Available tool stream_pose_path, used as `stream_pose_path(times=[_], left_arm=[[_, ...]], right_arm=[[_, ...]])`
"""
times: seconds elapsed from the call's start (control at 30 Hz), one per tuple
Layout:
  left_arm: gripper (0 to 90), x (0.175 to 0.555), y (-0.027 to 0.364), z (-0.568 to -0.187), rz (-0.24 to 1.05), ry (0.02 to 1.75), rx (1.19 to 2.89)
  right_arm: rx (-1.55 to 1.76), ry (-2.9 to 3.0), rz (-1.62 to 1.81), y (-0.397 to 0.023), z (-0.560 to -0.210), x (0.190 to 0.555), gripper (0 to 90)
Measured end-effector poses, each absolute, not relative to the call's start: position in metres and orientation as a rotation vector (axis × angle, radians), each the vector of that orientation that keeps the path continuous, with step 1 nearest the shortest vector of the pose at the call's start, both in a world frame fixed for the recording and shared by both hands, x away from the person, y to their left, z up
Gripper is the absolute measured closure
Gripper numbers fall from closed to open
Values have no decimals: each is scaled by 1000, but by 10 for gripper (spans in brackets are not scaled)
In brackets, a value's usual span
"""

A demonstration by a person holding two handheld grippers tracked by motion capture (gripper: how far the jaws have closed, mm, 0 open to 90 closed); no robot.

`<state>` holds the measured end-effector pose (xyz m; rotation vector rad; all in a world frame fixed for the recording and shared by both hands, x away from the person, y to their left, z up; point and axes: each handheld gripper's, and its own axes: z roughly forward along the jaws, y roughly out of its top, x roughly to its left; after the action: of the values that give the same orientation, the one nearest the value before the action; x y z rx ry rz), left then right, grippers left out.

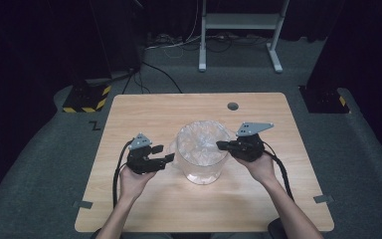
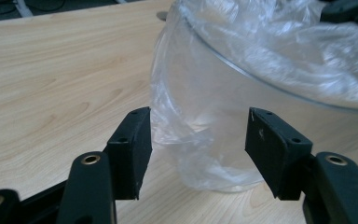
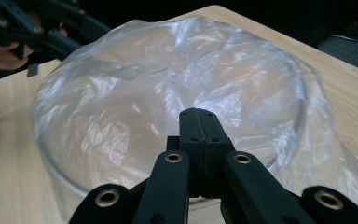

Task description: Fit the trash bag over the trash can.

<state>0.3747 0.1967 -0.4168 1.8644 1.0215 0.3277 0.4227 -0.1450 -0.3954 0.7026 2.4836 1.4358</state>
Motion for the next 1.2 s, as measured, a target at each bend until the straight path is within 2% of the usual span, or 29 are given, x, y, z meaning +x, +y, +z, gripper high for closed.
stream_pose_path(times=[0.17,0.3,0.4,0.83,1.2], left_arm=[[388,374,198,-411,329,1006,1839],[385,372,199,-403,339,992,1814],[385,370,199,-396,350,980,1791],[379,398,171,-378,365,950,1789],[319,439,139,-379,361,978,1916]], right_arm=[[676,2509,1456,-145,-394,417,896],[691,2447,1506,-147,-390,416,759],[714,2378,1544,-151,-383,417,719],[748,2358,1433,-143,-389,435,767],[711,2409,1388,-134,-393,436,757]])
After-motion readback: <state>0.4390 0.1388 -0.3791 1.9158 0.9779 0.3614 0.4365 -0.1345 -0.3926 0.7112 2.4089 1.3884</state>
